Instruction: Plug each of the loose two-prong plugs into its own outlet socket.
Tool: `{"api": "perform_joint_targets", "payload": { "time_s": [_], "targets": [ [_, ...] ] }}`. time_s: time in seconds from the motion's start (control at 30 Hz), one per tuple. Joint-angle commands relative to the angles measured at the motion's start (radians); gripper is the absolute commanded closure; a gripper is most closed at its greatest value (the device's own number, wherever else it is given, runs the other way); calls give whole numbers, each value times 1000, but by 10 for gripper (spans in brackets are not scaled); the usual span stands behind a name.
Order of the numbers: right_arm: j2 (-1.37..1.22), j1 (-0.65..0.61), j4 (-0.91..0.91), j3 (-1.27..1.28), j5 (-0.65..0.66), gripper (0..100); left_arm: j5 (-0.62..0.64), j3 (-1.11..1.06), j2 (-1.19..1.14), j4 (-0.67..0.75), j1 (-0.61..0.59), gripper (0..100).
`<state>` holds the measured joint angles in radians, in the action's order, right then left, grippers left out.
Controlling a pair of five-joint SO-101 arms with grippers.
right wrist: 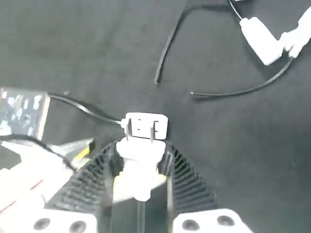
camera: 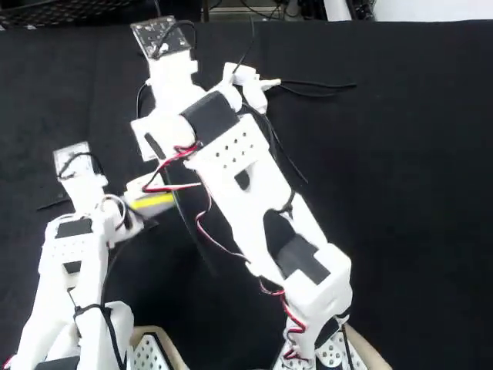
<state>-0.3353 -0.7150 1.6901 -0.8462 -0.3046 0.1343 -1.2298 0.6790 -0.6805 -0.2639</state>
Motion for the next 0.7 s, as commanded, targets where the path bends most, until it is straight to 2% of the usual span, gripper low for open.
{"api": "perform_joint_targets", "payload": {
  "time_s": [0.0,0.17,0.37,0.67],
  "targets": [
    [16,-15,31,-76,5,985,32,38,25,146,24,388],
    [8,12,21,71,-2,985,34,90,71,81,39,388],
    [16,69,-58,294,-48,985,35,104,299,-11,82,388],
    [12,101,-78,300,-69,985,35,-54,707,-38,323,388]
  ]
}}
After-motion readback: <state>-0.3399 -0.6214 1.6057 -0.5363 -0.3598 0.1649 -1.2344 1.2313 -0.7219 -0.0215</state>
